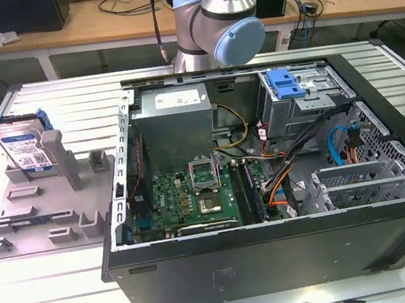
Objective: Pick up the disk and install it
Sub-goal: 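Pick up the disk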
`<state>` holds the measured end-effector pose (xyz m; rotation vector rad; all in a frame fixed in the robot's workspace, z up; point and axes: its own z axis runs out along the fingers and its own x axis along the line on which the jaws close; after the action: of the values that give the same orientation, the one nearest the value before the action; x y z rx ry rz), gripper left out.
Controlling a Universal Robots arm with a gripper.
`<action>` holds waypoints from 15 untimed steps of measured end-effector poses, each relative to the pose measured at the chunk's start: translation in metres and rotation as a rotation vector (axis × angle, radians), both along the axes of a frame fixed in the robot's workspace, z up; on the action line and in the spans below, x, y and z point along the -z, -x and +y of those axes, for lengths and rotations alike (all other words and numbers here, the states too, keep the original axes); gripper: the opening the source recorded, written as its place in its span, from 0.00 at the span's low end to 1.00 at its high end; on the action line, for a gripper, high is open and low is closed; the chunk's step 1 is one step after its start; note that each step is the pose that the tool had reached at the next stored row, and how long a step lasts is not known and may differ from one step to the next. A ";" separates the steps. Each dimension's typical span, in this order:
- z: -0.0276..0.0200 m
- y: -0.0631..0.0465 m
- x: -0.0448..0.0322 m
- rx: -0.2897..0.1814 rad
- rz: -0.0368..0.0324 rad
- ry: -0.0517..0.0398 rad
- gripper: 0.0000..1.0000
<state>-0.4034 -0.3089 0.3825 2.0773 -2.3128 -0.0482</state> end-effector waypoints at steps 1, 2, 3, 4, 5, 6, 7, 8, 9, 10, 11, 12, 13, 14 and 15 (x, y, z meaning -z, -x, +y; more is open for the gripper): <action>0.0000 0.000 0.0000 -0.007 0.0001 0.0001 0.42; 0.0000 0.000 0.0001 -0.008 -0.0001 0.0001 0.42; 0.0000 0.000 0.0000 -0.008 -0.0001 0.0001 0.42; 0.0000 0.000 0.0001 -0.008 -0.0001 0.0001 0.42; 0.0000 0.000 0.0000 -0.008 -0.0001 0.0002 0.42; 0.0000 0.000 0.0001 -0.009 -0.0004 0.0005 0.42; 0.0000 0.000 0.0000 -0.012 -0.0032 0.0013 0.42; 0.0000 0.000 0.0000 -0.017 -0.0075 0.0023 0.42; 0.0000 0.000 0.0001 -0.024 -0.0097 0.0031 0.42; 0.0000 0.000 0.0001 -0.029 -0.0106 0.0041 0.42; 0.0000 0.000 0.0002 -0.035 -0.0109 0.0054 0.42; 0.0000 0.000 0.0002 -0.043 -0.0110 0.0068 0.42; 0.0000 0.000 0.0004 -0.057 -0.0111 0.0085 0.42; 0.0000 0.000 0.0005 -0.065 -0.0111 0.0094 0.42; 0.0000 0.000 0.0006 -0.075 -0.0113 0.0105 0.42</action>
<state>-0.4034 -0.3089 0.3819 2.1628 -2.2339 -0.0224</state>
